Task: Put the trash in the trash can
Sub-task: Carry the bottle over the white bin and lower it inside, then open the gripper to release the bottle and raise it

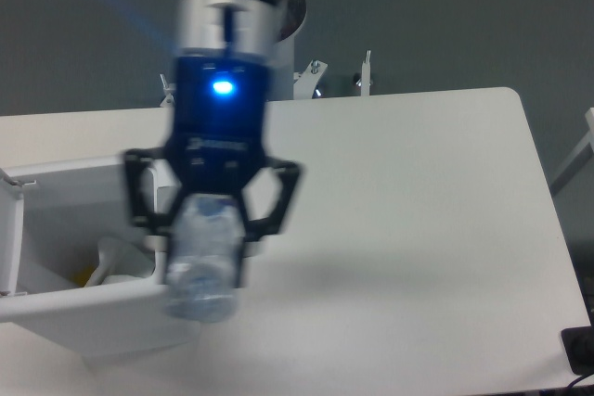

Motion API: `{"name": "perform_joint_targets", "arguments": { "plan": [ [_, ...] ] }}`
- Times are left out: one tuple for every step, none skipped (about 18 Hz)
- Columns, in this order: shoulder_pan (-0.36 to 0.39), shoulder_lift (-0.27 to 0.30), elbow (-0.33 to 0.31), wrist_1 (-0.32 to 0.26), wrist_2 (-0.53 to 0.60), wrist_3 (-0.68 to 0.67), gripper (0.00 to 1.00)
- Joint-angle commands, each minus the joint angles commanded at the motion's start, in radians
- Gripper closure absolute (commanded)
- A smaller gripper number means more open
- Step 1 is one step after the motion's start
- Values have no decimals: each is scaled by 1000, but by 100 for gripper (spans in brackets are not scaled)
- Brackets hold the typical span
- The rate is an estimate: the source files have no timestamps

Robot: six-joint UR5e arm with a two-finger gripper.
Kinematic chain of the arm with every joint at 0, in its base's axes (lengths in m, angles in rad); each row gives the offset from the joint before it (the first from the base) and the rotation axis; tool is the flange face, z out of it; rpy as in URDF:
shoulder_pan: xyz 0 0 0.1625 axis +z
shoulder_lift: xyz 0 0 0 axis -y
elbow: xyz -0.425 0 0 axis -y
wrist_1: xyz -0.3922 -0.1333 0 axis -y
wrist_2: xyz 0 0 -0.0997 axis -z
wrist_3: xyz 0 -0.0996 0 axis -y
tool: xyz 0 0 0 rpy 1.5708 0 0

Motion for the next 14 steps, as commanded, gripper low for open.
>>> {"name": "perform_joint_targets", "arguments": {
  "plan": [
    [-28, -3, -12, 0, 0, 2, 40],
    [-39, -6, -32, 0, 0, 5, 40],
    [-45, -11, -46, 0, 0, 3, 40],
    [-54, -11, -66, 0, -3, 3, 40],
    [-66, -9, -93, 0, -3, 6, 40],
    [-69, -5, -118, 2, -3, 11, 39],
    [-75, -2, -130, 2, -3, 9, 36],
    [-82, 0, -134, 2, -2, 8, 26],
    [-82, 1, -135, 2, -2, 9, 5],
    [-82, 14, -132, 2, -2, 3, 0],
    [-82, 21, -135, 0, -2, 2, 0],
    [-82, 34, -137, -2, 0, 0, 0],
    [-80, 43, -137, -2, 0, 3, 0],
    [-71, 47, -134, -3, 6, 6, 0]
  ]
}}
